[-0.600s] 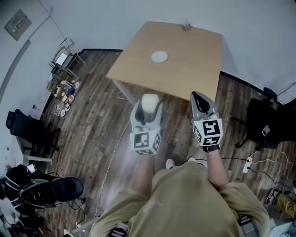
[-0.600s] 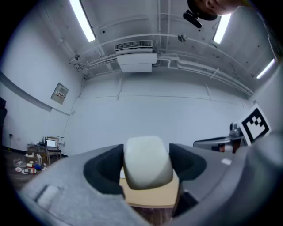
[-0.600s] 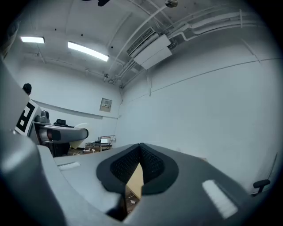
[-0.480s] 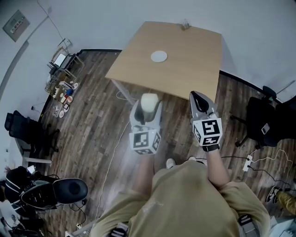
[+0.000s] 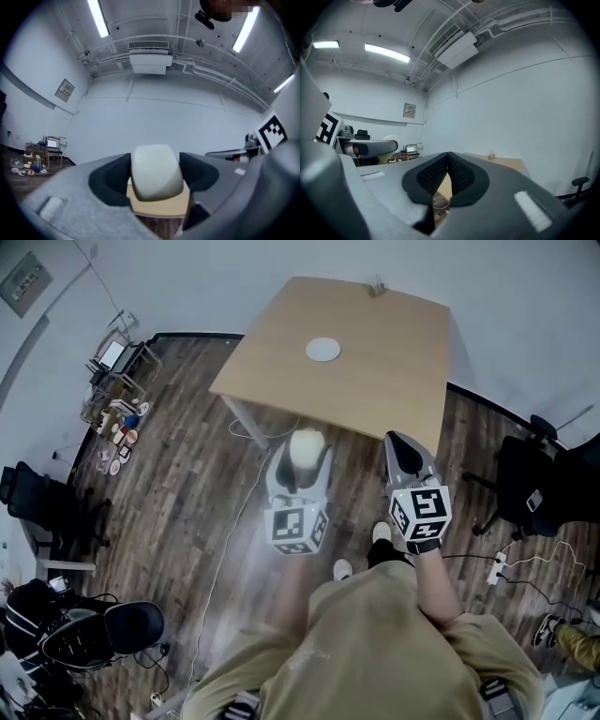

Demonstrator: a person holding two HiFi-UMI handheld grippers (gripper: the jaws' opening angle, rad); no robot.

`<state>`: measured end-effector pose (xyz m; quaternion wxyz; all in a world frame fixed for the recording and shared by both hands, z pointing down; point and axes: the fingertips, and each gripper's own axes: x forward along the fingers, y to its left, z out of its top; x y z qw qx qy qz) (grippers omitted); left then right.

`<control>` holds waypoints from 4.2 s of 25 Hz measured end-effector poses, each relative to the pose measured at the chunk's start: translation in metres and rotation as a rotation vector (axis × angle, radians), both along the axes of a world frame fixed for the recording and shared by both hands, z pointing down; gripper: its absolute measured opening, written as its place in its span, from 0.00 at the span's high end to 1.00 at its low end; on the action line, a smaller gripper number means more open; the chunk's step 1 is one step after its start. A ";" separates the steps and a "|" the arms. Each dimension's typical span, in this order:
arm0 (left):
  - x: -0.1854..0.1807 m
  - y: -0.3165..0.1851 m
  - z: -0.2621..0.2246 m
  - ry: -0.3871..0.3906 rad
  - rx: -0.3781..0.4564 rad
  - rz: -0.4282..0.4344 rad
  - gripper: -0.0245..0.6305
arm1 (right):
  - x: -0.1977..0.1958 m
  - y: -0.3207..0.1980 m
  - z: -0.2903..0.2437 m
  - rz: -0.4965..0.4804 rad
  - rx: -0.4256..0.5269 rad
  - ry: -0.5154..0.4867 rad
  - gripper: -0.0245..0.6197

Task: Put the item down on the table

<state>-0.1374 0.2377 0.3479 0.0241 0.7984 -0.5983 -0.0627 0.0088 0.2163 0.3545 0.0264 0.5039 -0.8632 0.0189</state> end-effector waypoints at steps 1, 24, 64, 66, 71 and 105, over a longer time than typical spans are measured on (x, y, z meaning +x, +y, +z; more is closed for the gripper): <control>-0.001 -0.005 0.001 0.003 -0.003 -0.006 0.47 | -0.001 -0.006 0.001 -0.005 -0.002 -0.008 0.95; 0.034 -0.222 -0.024 -0.049 -0.004 -0.148 0.47 | 0.022 -0.264 -0.017 -0.151 -0.011 -0.094 0.95; -0.025 -0.608 0.209 -0.035 -0.458 -0.046 0.47 | -0.060 -0.582 0.188 -0.184 -0.376 0.096 0.95; -0.028 -0.622 0.229 -0.039 -0.492 -0.038 0.47 | -0.062 -0.593 0.202 -0.172 -0.404 0.104 0.95; -0.029 -0.646 0.280 -0.056 -0.571 -0.003 0.47 | -0.068 -0.607 0.239 -0.157 -0.483 0.112 0.95; -0.033 -0.668 0.361 -0.268 -0.674 -0.033 0.41 | -0.061 -0.598 0.289 -0.180 -0.593 0.176 0.95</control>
